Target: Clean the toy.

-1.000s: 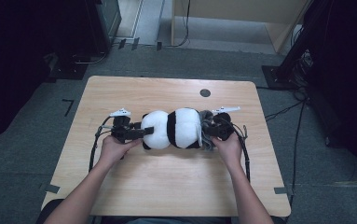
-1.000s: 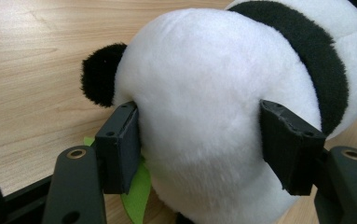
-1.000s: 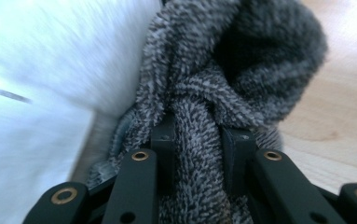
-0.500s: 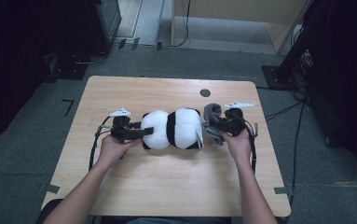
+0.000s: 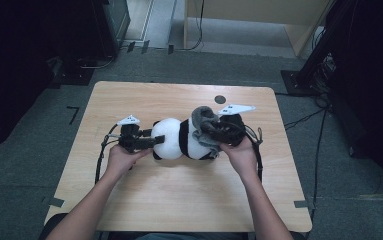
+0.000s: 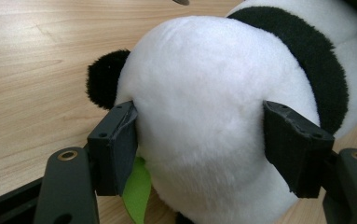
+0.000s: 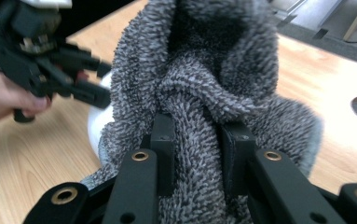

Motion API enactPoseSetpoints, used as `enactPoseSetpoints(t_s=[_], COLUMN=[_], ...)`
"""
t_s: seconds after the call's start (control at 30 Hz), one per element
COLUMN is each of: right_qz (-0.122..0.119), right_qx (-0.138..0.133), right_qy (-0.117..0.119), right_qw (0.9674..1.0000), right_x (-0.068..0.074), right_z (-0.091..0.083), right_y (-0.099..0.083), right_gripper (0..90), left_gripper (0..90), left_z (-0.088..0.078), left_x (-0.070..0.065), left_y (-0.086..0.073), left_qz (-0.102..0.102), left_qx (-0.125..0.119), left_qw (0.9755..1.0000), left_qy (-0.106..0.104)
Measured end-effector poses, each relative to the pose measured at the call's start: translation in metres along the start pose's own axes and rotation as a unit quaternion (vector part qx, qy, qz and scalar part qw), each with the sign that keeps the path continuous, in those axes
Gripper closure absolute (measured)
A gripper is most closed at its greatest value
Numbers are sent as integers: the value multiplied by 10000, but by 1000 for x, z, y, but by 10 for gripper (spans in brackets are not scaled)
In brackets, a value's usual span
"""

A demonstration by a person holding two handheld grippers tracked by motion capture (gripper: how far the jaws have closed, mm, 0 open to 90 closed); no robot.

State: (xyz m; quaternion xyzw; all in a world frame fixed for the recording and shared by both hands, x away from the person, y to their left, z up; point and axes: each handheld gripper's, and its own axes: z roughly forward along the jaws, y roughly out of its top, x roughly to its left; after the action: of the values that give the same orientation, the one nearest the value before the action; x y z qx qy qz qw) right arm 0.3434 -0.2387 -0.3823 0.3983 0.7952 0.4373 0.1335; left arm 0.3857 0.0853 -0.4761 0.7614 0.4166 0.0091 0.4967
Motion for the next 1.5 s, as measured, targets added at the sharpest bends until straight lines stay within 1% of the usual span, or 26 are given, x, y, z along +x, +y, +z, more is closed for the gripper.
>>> enactPoseSetpoints(t_s=[0.03, 0.07, 0.1, 0.23, 0.3, 0.33, 0.43, 0.53, 0.6, 0.67, 0.73, 0.8, 0.87, 0.9, 0.93, 1.03, 1.07, 1.13, 1.17, 1.23, 1.27, 1.3, 1.37, 1.43, 1.47, 1.5], right_qz=[-48, -41, -44, -44, -48, -35, 85, 151, 186, 190, 198, 179, 158, 138, 123, 154, 174, 136, 79, -61, -155, -236, -442, -609, -691, -750], right_qx=[57, 88, 63, 78, 80, 62, 24, -8, -12, -10, -11, -10, -14, -9, 1, -22, -59, -138, -210, -332, -352, -363, -266, -84, 26, 109], right_qy=[0, -18, -46, -200, -299, -328, -310, -283, -264, -235, -224, -239, -265, -295, -313, -337, -333, -284, -180, 10, 95, 208, 374, 381, 328, 300], right_qw=[10000, 10000, 10000, 9998, 9995, 9994, 9995, 9995, 9995, 9995, 9996, 9996, 9995, 9995, 9994, 9993, 9993, 9994, 9996, 9994, 9992, 9988, 9980, 9974, 9971, 9967], right_x=[1, 2, 1, -5, -9, -11, -18, -24, -26, -27, -27, -26, -25, -24, -24, -22, -20, -12, -6, 10, 19, 28, 47, 59, 63, 66], right_z=[5, 8, 11, 13, 16, 17, 18, 20, 21, 22, 22, 23, 23, 23, 23, 21, 19, 16, 16, 18, 22, 26, 42, 57, 65, 73], right_y=[-1, -3, -4, -6, -9, -10, -12, -12, -12, -11, -11, -11, -11, -11, -11, -9, -7, -1, 2, 8, 10, 12, 12, 10, 7, 4], right_gripper=[718, 719, 721, 726, 727, 727, 727, 727, 727, 728, 727, 727, 728, 727, 727, 728, 729, 729, 729, 729, 728, 728, 727, 725, 723, 721], left_gripper=[300, 300, 299, 311, 315, 318, 318, 315, 292, 276, 232, 191, 173, 183, 211, 329, 369, 412, 426, 441, 443, 447, 452, 458, 465, 475], left_z=[0, -1, -2, -9, -12, -12, -13, -8, -3, 1, 6, 12, 17, 18, 18, 17, 16, 14, 12, 10, 10, 9, 8, 7, 6, 7], left_x=[0, 0, -1, 0, 0, 0, -3, -5, -7, -8, -8, -10, -11, -11, -11, -13, -14, -17, -19, -23, -25, -27, -29, -31, -31, -32], left_y=[0, 1, 2, 4, 3, 2, -3, -10, -13, -16, -18, -20, -21, -21, -21, -21, -21, -20, -20, -20, -20, -20, -21, -22, -23, -24], left_qz=[2, 15, 20, 128, 162, 212, 317, 367, 490, 588, 693, 806, 839, 831, 827, 791, 791, 780, 750, 736, 693, 713, 715, 688, 672, 676], left_qx=[-11, -19, -49, -185, -133, -98, -51, 69, 113, 89, 50, 58, -6, -23, -27, -1, 17, 26, -30, -48, -71, -88, -105, -145, -148, -106], left_qw=[10000, 10000, 10000, 9997, 9996, 9995, 9990, 9985, 9981, 9975, 9969, 9964, 9963, 9964, 9965, 9969, 9969, 9969, 9972, 9972, 9975, 9974, 9973, 9975, 9975, 9975], left_qy=[-6, -12, -20, -104, -182, -211, -320, -394, -365, -375, -371, -272, -191, -135, -128, -26, 12, 65, 65, 102, 111, 110, 112, 113, 133, 193])
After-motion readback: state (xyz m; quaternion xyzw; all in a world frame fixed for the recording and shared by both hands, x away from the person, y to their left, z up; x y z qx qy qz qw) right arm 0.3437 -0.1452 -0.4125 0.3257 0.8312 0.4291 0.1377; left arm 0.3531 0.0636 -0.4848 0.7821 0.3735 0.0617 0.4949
